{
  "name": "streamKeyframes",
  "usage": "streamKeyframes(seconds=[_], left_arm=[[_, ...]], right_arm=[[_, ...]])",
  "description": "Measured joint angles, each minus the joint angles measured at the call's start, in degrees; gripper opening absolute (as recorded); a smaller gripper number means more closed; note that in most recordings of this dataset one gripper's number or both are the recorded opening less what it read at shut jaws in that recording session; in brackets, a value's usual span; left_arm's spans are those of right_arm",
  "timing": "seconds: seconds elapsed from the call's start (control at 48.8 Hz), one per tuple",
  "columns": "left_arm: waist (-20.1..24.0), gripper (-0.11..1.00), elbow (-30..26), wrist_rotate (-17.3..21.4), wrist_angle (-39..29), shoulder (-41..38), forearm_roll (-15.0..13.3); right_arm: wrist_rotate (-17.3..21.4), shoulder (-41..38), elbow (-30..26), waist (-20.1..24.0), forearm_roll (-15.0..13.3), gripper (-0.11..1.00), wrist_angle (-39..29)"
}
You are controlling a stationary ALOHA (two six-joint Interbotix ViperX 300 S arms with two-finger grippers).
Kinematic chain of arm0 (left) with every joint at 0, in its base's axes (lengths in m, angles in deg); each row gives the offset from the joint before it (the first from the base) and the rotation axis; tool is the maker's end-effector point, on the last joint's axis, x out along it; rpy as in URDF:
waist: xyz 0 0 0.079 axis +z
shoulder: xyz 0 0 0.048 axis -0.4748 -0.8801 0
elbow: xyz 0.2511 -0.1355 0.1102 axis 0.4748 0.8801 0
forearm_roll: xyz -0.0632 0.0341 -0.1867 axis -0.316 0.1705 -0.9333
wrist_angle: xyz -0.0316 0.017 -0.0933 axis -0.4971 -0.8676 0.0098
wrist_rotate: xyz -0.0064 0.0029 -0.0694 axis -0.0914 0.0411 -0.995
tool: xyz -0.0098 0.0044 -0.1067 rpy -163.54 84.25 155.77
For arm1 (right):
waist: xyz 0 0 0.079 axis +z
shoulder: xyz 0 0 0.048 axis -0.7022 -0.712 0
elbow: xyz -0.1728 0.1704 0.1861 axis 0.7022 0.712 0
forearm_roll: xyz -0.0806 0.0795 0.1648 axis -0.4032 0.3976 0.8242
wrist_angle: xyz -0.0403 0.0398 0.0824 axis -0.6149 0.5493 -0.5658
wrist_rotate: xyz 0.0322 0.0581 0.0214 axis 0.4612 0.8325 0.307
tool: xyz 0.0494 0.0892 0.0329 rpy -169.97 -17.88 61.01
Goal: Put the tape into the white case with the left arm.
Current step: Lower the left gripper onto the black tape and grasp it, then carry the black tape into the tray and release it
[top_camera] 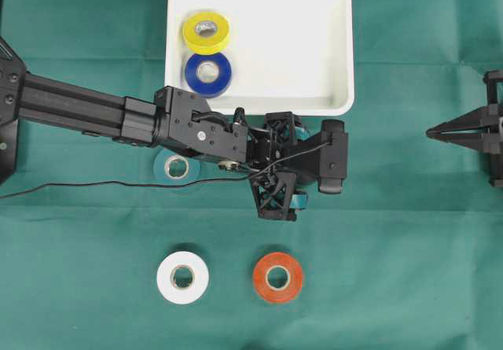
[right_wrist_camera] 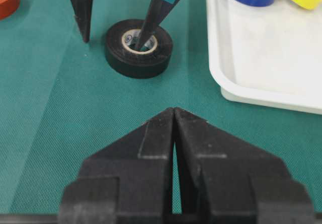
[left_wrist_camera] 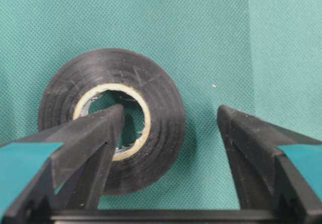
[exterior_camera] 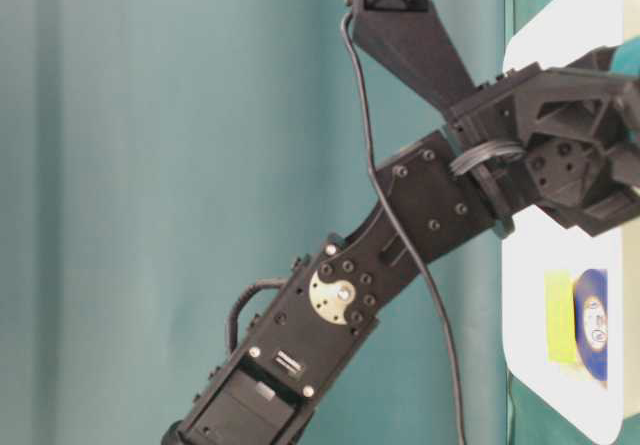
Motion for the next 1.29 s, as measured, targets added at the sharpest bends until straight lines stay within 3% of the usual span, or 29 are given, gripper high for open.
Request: streamKeyframes(seconds=[0.082, 0.266, 0.676, 1.291], left_arm=[[0.1, 0.70, 0.0, 0.6, 0.0, -0.1, 0.0], [0.4, 0.24, 0.0, 0.6, -0.2, 0.0, 0.0], [-0.4, 0.24, 0.2, 0.5, -1.8, 1.1, 0.0], [-1.7, 0.24, 1.1, 0.6, -9.6, 13.0, 0.0]], right_arm=[[0.0, 0.0, -0.1, 0.0, 0.0, -0.09, 0.0], [0.1, 0.0, 0.0, 0.0, 0.0, -0.09, 0.0], [0.1, 0.0, 0.0, 0.0, 0.0, -0.09, 0.0], [0.1, 0.0, 0.2, 0.0, 0.0, -0.09, 0.4]])
